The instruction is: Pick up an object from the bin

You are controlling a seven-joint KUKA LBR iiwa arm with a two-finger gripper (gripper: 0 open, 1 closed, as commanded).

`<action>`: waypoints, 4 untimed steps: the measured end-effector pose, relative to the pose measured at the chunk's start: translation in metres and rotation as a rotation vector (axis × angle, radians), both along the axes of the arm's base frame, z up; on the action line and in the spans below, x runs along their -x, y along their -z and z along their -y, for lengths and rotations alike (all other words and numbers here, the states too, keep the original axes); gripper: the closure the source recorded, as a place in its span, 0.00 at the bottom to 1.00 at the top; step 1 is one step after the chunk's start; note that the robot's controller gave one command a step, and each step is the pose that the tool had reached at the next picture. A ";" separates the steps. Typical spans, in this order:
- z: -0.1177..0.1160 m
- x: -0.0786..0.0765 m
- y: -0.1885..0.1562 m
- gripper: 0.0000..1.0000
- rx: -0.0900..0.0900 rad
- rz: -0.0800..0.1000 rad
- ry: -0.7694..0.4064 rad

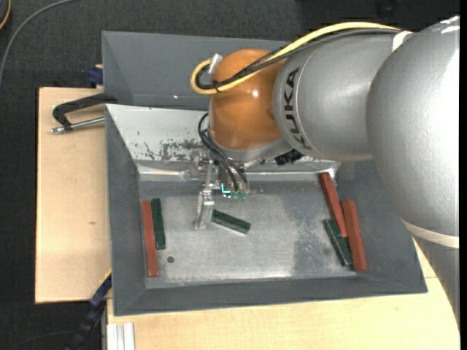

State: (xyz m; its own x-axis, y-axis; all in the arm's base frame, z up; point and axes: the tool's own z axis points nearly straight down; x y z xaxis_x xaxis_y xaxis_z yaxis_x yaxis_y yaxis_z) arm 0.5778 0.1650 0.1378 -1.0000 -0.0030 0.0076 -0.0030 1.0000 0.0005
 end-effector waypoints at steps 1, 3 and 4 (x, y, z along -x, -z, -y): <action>0.062 0.013 0.054 0.00 0.004 0.001 -0.017; 0.057 0.011 0.051 0.00 -0.002 0.008 -0.020; 0.102 0.002 0.067 0.00 0.001 0.007 -0.185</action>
Offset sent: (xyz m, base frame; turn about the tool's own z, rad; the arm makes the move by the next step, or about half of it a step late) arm -0.0118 -0.0578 -0.0517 -0.0210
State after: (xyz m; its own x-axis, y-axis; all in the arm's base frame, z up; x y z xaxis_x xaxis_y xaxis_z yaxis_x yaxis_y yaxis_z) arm 0.5760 0.0628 0.0703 -0.9824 -0.1868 0.0011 -0.1868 0.9824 -0.0009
